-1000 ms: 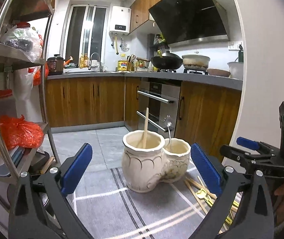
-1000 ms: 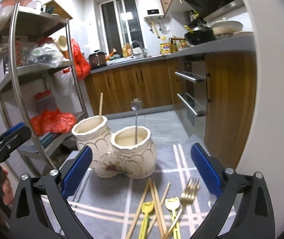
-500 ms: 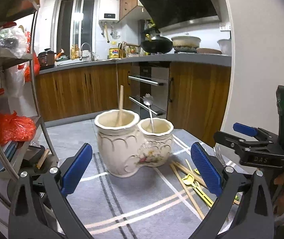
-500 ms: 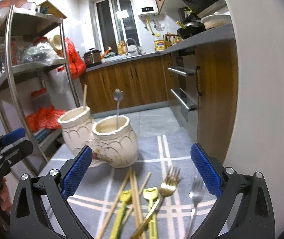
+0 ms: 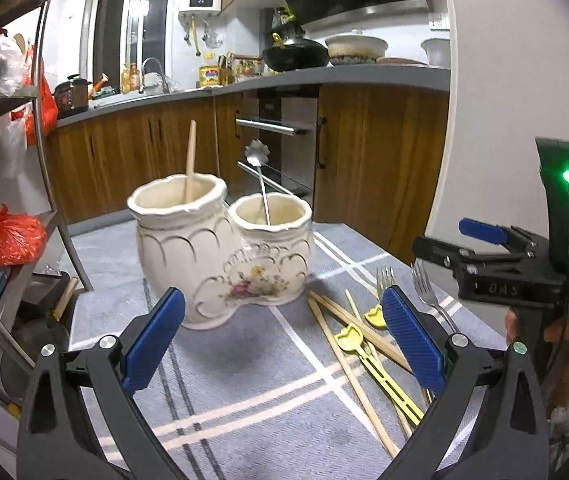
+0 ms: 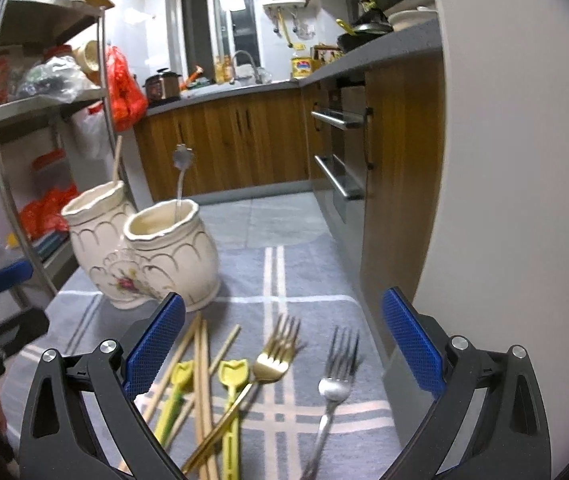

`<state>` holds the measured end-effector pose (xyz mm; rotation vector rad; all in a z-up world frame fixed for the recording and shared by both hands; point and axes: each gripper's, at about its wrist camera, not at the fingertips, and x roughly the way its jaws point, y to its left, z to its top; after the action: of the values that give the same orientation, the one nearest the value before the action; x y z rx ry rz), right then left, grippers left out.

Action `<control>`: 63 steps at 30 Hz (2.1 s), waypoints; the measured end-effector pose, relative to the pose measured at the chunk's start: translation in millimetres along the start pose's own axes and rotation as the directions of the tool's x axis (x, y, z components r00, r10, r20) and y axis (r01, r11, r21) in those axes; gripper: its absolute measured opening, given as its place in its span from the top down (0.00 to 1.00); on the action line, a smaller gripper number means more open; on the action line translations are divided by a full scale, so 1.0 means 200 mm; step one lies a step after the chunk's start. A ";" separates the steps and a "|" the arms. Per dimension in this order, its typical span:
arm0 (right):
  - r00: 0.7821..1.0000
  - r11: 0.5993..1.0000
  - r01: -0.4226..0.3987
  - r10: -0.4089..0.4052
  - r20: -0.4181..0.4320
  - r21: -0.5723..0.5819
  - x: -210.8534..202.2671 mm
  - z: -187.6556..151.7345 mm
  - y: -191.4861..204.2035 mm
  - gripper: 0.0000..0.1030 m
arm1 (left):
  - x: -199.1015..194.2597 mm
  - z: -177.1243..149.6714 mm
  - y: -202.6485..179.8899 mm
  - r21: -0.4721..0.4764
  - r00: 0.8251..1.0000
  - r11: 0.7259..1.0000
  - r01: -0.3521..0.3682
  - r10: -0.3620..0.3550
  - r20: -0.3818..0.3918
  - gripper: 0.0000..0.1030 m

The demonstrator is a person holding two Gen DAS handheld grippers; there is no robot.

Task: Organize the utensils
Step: 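Move both open tools back toward the remaining utensils, then grasp another wooden chopstick with the left tool while the right tool grasps a yellow plastic spoon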

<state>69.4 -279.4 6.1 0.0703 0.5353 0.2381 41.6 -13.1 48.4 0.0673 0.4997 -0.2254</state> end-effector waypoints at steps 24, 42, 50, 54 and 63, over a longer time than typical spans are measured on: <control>0.996 0.997 0.050 -0.046 -0.075 0.055 0.06 -0.03 -0.14 0.05 | 0.27 -0.23 -0.14 0.082 0.947 0.997 0.008 0.019 -0.319 0.09; 0.995 1.000 -0.011 0.013 -0.103 0.027 0.08 -0.05 -0.06 0.05 | 0.38 -0.19 -0.20 0.109 0.911 0.987 0.117 -0.063 -0.409 0.91; 0.988 0.997 -0.067 0.060 -0.139 -0.047 0.07 -0.08 0.07 0.08 | 0.30 -0.20 -0.07 0.084 0.921 0.991 0.108 -0.068 -0.383 0.94; 0.979 0.987 -0.113 0.091 -0.181 -0.114 0.03 -0.11 0.21 0.19 | 0.21 -0.21 0.02 0.079 0.935 0.992 0.098 -0.065 -0.349 0.94; 0.948 0.966 -0.152 0.082 -0.308 -0.211 0.00 -0.24 0.43 0.53 | 0.02 -0.24 0.18 0.046 0.962 0.994 0.097 -0.082 -0.260 0.94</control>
<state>27.1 -195.2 -25.1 -0.1654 0.8013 0.4311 29.9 27.5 4.2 0.1322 0.7563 -0.3225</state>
